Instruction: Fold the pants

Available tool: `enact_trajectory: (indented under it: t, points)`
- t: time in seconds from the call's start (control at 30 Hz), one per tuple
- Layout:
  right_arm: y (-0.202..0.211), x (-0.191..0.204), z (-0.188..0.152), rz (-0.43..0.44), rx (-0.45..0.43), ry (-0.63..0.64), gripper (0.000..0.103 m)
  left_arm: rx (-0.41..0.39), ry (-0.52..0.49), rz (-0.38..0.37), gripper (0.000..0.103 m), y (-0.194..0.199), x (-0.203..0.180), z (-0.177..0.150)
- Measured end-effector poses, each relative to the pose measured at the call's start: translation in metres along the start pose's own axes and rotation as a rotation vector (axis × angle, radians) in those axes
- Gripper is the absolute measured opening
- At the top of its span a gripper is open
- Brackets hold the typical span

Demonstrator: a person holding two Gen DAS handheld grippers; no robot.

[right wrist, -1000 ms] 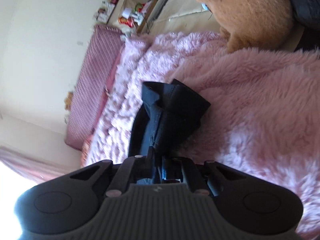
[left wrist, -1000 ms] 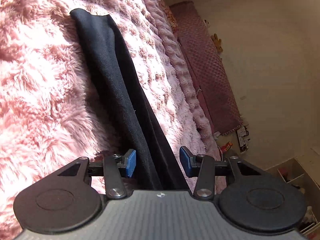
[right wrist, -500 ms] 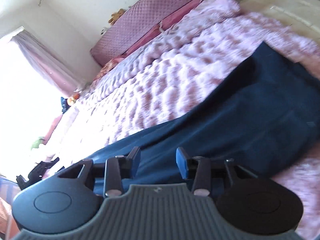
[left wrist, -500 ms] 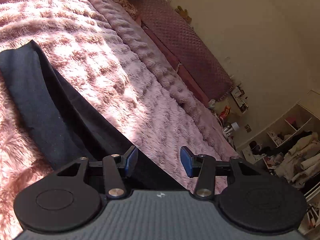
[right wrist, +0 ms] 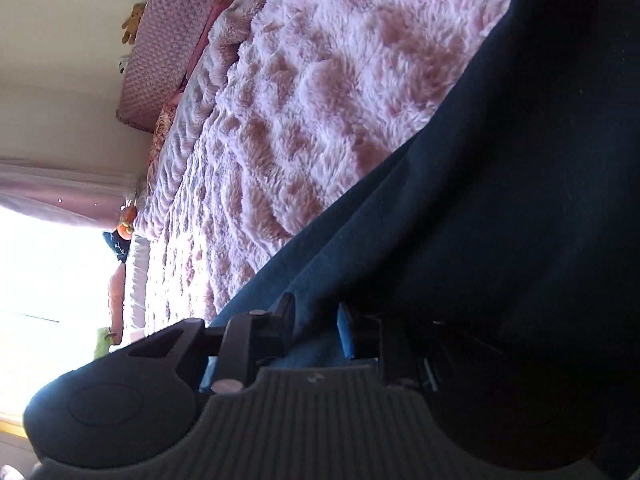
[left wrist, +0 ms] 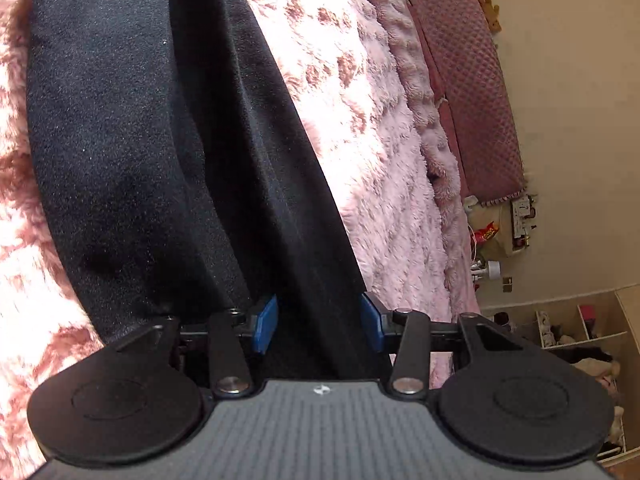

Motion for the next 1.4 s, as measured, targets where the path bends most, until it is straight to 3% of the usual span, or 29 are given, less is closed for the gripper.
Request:
enact_trajectory:
  t: [0.1,0.2,0.27,0.3,0.33,0.43,0.5,0.57,0.7,0.8,0.87,0.93,1.1,1.23,1.33,1.4]
  points:
    - [-0.003,-0.005,0.011,0.057,-0.038,-0.076,0.014,-0.045,0.001,-0.016,0.052,-0.004,-0.008,0.021]
    - [0.0,-0.001,0.021,0.115,-0.097,-0.098,0.015,-0.056,-0.094,-0.007,0.056,-0.013,-0.028,0.037]
    - [-0.004,0.006,0.034,0.166,-0.127,-0.121,0.025,-0.132,-0.147,0.007,0.056,-0.015,-0.043,0.051]
    - [-0.004,0.007,0.038,0.188,-0.139,-0.128,0.045,-0.152,-0.166,0.004,0.057,-0.016,-0.05,0.058]
    - [-0.004,0.007,0.042,0.214,-0.152,-0.139,0.05,-0.152,-0.173,0.002,0.057,-0.018,-0.056,0.062]
    - [-0.001,0.014,0.048,0.212,-0.141,-0.121,0.052,-0.15,-0.149,-0.056,0.057,-0.005,-0.074,0.068]
    - [0.013,0.026,0.046,0.228,-0.125,-0.059,0.052,-0.17,-0.201,-0.127,0.062,0.02,-0.087,0.059]
    - [0.039,0.042,0.041,0.232,-0.114,0.061,0.054,-0.186,-0.264,-0.142,0.066,0.046,-0.093,0.044]
    - [0.114,0.053,0.024,0.103,-0.161,0.313,0.061,-0.199,-0.403,-0.108,0.067,0.095,-0.093,-0.001]
    - [0.176,0.045,0.005,-0.045,-0.212,0.459,0.061,-0.169,-0.385,-0.113,0.066,0.12,-0.076,-0.039]
    - [0.215,0.034,-0.012,-0.147,-0.257,0.552,0.051,-0.143,-0.351,-0.129,0.066,0.132,-0.065,-0.064]
    - [0.24,0.018,-0.024,-0.246,-0.273,0.555,0.023,-0.134,-0.338,-0.117,0.066,0.139,-0.058,-0.087]
    - [0.287,-0.051,-0.044,-0.369,-0.315,0.458,0.023,-0.118,-0.325,-0.108,0.063,0.145,-0.054,-0.152]
    - [0.305,-0.084,-0.046,-0.42,-0.361,0.422,0.034,-0.143,-0.351,-0.092,0.061,0.141,-0.056,-0.203]
    - [0.304,-0.091,-0.04,-0.39,-0.414,0.398,0.037,-0.165,-0.476,0.019,0.059,0.122,-0.054,-0.228]
    - [0.301,-0.094,-0.04,-0.394,-0.44,0.424,0.038,-0.195,-0.492,0.093,0.056,0.112,-0.046,-0.232]
Point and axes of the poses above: each gripper's, at about its wrist camera, not at the fingertips, and y roughly against the way its jaws point, x to its left, z to its top, the point moved 9 cm from there along -y, roughly the way its jaws point, and after that the axes turned 7 degrees about z, right-handed, at the moved point
